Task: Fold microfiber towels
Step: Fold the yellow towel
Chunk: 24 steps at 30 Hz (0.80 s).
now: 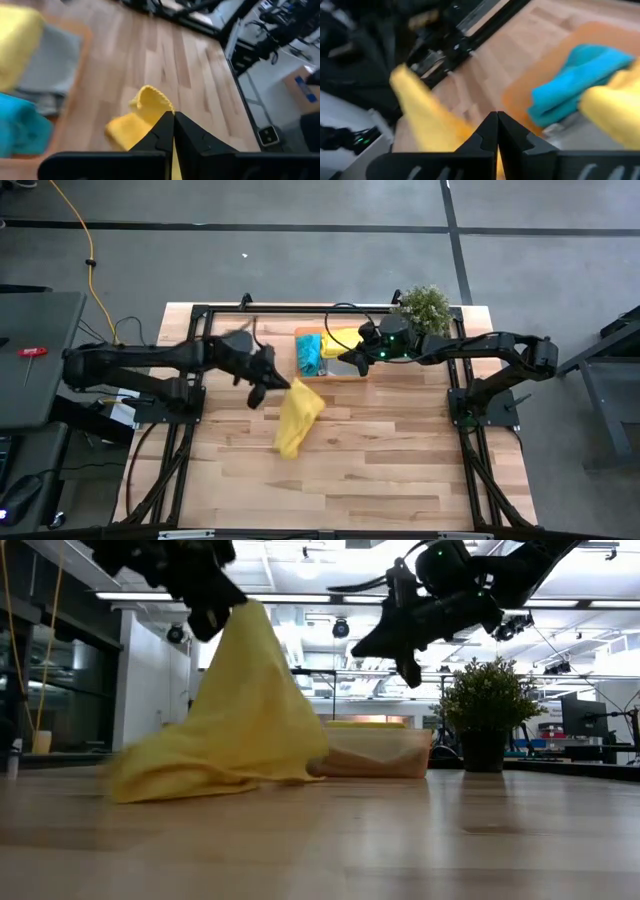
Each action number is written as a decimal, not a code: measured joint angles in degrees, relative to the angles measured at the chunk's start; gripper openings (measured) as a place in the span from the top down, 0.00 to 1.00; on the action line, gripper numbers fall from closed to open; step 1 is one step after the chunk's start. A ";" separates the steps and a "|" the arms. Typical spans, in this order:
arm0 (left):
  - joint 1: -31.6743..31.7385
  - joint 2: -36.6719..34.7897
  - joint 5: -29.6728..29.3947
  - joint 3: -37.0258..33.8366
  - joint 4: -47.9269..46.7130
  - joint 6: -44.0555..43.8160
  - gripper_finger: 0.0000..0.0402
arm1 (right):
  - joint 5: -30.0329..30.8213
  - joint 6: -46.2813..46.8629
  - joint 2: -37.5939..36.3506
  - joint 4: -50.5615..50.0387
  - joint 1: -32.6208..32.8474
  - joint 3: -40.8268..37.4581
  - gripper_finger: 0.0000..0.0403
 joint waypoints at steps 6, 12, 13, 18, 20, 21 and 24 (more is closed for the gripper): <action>-0.09 -3.73 -1.26 6.91 -8.97 7.23 1.00 | -0.71 -1.55 0.04 0.01 4.38 1.47 0.99; -9.70 -0.03 -8.57 8.28 -21.10 16.86 1.00 | 3.02 -12.90 0.04 -12.97 9.21 7.97 0.91; -11.43 1.11 -10.48 7.83 -22.98 17.50 1.00 | 4.67 -15.11 0.04 -15.94 9.94 9.14 0.88; -18.79 7.88 -13.53 4.89 -22.81 13.35 1.00 | 9.32 -23.22 1.05 -25.43 12.19 13.37 0.77; -21.40 10.40 -12.94 3.86 -20.40 9.78 1.00 | 9.15 -23.87 1.80 -26.93 12.66 13.92 0.74; -22.86 11.47 -12.99 3.48 -20.36 7.98 1.00 | 8.92 -23.89 2.34 -27.55 12.88 14.03 0.73; -27.01 14.53 -13.06 3.39 -19.56 3.50 1.00 | 7.78 -24.51 4.34 -29.42 13.74 14.08 0.72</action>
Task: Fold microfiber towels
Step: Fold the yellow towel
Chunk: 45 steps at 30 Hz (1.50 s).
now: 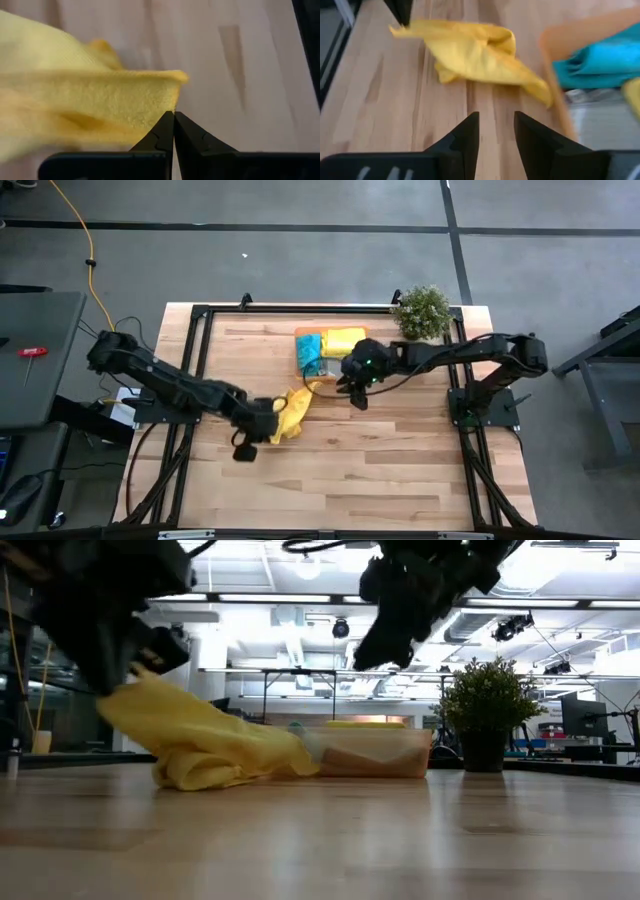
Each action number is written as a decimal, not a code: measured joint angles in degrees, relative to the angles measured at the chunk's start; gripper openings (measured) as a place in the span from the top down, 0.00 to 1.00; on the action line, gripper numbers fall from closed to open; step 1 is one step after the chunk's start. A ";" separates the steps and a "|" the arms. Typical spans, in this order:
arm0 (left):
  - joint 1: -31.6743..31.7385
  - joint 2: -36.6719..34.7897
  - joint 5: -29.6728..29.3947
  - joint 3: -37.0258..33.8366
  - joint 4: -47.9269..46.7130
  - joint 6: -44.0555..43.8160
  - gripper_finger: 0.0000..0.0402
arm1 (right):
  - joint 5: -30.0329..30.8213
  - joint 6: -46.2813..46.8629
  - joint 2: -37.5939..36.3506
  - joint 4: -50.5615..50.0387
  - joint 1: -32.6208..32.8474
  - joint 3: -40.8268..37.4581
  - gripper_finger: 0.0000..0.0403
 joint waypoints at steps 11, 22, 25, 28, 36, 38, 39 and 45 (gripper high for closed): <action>-16.22 7.67 -6.91 0.02 -1.58 -8.64 1.00 | 3.08 -5.73 10.55 0.82 3.93 0.02 0.72; -20.01 12.51 -13.75 0.01 -0.26 -16.42 1.00 | 9.59 -8.41 19.18 15.28 8.29 0.02 0.72; -20.01 12.35 -13.75 0.02 0.57 -17.13 1.00 | 12.71 -8.34 21.49 19.23 8.80 0.02 0.72; -19.99 12.14 -13.57 0.05 0.96 -17.14 1.00 | 13.00 -7.47 23.29 21.78 8.96 0.02 0.72; -20.01 12.14 -13.11 0.04 -0.03 -16.19 1.00 | 20.80 -5.30 24.33 23.76 9.00 0.04 0.72; -20.01 12.14 -13.03 0.04 -0.08 -15.81 1.00 | 20.71 -4.61 24.33 24.53 8.87 0.04 0.72; -20.01 12.14 -12.95 0.04 -0.13 -15.39 1.00 | 20.17 -4.31 24.33 24.81 8.88 0.04 0.72; -20.01 12.14 -12.94 0.04 -0.07 -14.32 1.00 | 17.64 -4.30 24.79 25.28 9.07 0.04 0.72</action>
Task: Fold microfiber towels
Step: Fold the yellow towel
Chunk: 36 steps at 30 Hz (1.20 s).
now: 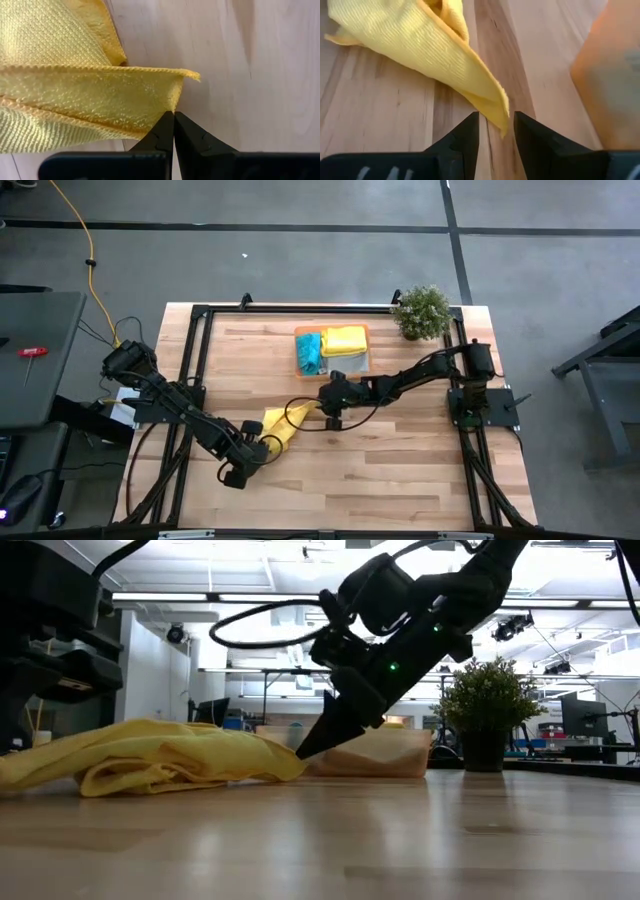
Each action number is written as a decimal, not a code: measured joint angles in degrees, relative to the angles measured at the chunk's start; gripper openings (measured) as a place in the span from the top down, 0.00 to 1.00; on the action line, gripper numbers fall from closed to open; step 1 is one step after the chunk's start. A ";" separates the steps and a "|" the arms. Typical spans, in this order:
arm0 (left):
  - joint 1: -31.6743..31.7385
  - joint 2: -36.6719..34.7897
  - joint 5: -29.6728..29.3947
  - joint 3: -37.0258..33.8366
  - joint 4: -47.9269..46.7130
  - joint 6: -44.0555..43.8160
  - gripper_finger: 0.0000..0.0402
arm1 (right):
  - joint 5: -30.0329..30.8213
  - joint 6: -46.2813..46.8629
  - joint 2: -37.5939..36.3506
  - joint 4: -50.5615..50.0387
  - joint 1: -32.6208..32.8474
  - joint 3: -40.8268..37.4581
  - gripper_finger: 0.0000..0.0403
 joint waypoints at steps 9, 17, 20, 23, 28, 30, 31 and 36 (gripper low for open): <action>0.01 0.00 -0.20 0.00 0.28 0.37 1.00 | 0.19 0.40 2.51 2.05 -0.17 0.04 0.72; 0.00 0.00 -0.21 0.00 0.07 0.26 1.00 | 0.12 3.58 4.39 2.11 -0.15 3.34 0.72; 0.00 0.00 -0.22 0.00 0.06 0.39 1.00 | 0.01 4.23 4.39 2.02 -0.15 4.35 0.72; 0.00 0.00 -0.24 0.00 -0.14 0.41 1.00 | 0.03 3.59 4.39 -0.02 -0.15 5.07 0.73; 0.01 0.00 -0.27 0.00 -0.73 0.92 1.00 | 0.01 4.99 4.39 -3.79 -0.15 5.22 0.76; 0.00 0.00 -0.42 0.00 -0.81 1.44 1.00 | 0.01 4.96 4.39 -4.80 -0.17 5.22 0.77; 0.02 0.00 -0.42 0.00 -0.85 1.81 1.00 | 0.01 4.95 4.39 -4.95 -0.17 5.22 0.77; 0.10 0.00 -0.61 0.00 -0.87 2.38 1.00 | -0.42 4.96 4.39 -4.42 -0.20 5.22 0.77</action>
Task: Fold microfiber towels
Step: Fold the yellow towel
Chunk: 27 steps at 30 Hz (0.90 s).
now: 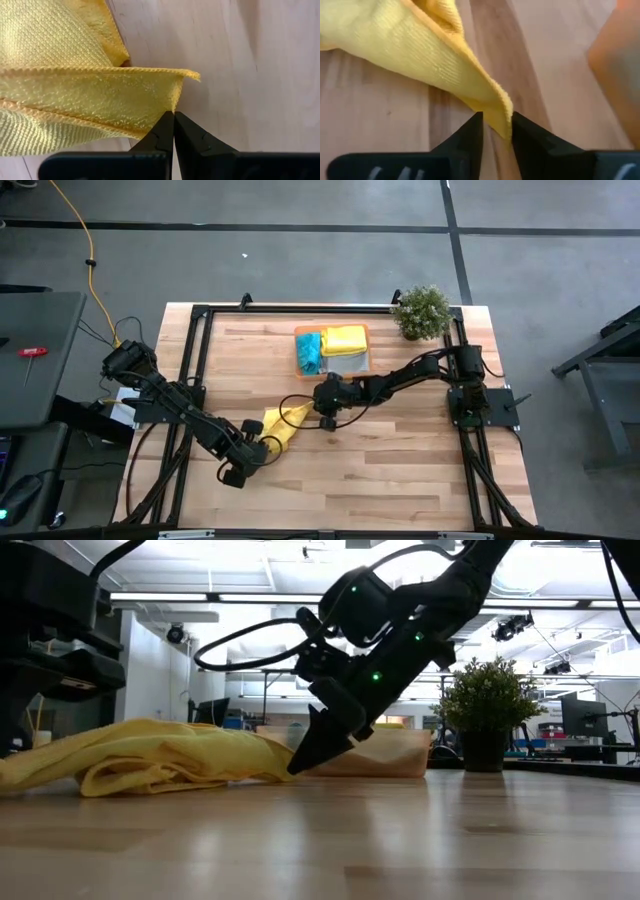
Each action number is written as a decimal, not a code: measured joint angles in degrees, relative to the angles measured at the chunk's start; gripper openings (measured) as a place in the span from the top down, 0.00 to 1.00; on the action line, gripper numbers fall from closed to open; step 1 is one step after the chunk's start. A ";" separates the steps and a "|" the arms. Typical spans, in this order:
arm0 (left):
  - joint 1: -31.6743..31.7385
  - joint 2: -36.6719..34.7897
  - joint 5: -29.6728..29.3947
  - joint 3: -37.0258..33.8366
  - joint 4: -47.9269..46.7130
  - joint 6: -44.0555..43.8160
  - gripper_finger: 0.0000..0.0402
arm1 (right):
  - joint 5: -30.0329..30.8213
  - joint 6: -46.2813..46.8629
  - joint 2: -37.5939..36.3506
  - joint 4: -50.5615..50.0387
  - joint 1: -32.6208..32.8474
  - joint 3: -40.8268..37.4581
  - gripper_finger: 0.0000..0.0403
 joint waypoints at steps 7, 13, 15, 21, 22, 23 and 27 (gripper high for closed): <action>2.15 -2.24 1.82 -0.02 -2.26 -2.28 1.00 | -7.34 4.51 -2.58 -4.44 -1.10 -0.02 0.98; 8.07 -14.73 1.97 -0.02 -6.46 -4.38 1.00 | -9.37 1.97 -13.03 -13.48 -3.86 0.00 0.99; 10.99 -20.02 1.94 0.00 -5.85 -3.66 1.00 | -10.87 1.87 -17.58 -15.73 -5.09 0.00 1.00; 23.28 -31.52 -0.50 2.05 -5.45 -2.82 1.00 | -11.82 6.27 -30.28 -20.68 -8.50 0.00 1.00; 25.69 -32.56 -0.78 2.59 -4.84 -2.16 1.00 | -11.57 7.38 -31.86 -21.09 -9.10 0.00 1.00; 28.14 -33.21 -1.00 3.18 -3.59 -1.20 1.00 | -11.43 8.52 -33.23 -21.22 -9.63 0.00 1.00; 38.03 -34.15 -1.11 5.39 2.10 5.20 1.00 | -9.76 11.79 -36.03 -22.38 -11.83 1.31 1.00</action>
